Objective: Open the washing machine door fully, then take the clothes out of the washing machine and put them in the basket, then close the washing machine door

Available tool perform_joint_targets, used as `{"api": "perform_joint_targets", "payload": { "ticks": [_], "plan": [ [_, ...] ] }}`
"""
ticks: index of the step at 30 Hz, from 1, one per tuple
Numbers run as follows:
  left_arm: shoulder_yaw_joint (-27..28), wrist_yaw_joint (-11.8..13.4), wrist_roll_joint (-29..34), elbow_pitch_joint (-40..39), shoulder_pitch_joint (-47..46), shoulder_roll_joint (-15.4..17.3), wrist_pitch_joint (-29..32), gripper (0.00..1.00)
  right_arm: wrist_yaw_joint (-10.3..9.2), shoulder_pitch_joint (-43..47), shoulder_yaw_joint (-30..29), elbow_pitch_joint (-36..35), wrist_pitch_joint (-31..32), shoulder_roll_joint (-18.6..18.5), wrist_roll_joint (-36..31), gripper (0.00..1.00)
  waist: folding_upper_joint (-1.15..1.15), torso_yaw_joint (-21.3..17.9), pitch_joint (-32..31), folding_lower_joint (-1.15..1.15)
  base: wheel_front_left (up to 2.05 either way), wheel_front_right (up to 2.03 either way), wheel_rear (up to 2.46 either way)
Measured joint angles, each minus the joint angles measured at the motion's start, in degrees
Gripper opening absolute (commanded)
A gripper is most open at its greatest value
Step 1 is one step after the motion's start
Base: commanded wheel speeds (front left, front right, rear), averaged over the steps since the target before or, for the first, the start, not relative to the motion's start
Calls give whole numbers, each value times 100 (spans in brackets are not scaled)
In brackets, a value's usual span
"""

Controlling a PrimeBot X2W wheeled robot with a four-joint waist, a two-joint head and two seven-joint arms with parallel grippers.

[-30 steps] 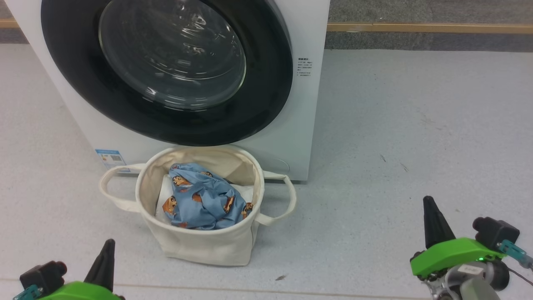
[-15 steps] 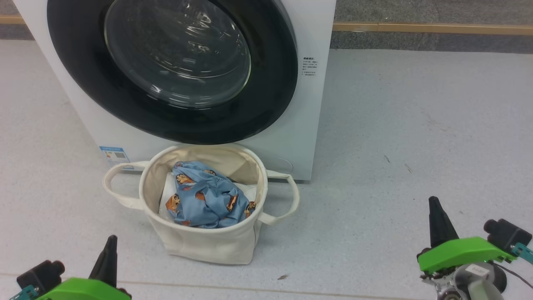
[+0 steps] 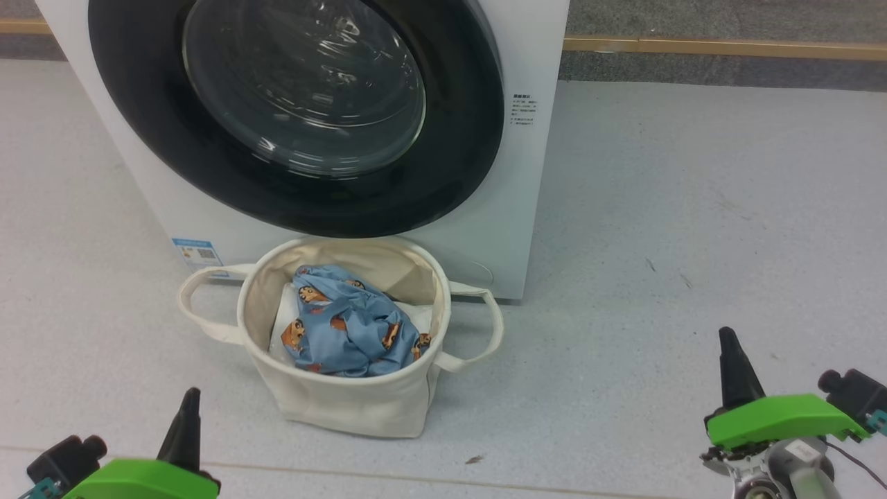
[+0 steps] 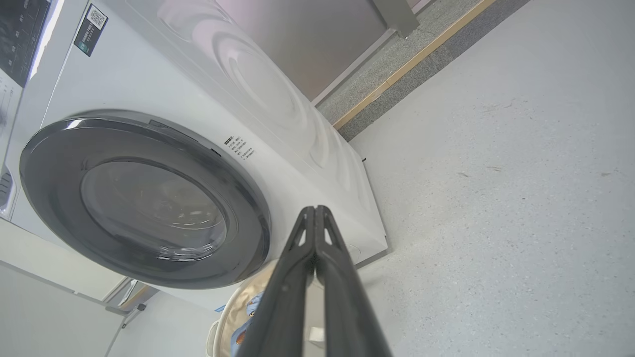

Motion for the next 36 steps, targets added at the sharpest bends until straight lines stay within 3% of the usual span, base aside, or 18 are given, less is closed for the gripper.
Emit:
{"api": "perform_joint_targets", "payload": {
  "ticks": [36],
  "plan": [
    [536,0,-1692,-476,135,-528,566,0,-1,230,-162,-356,592,0,2382,0,0,201,44,0,0,0,0]
  ]
}}
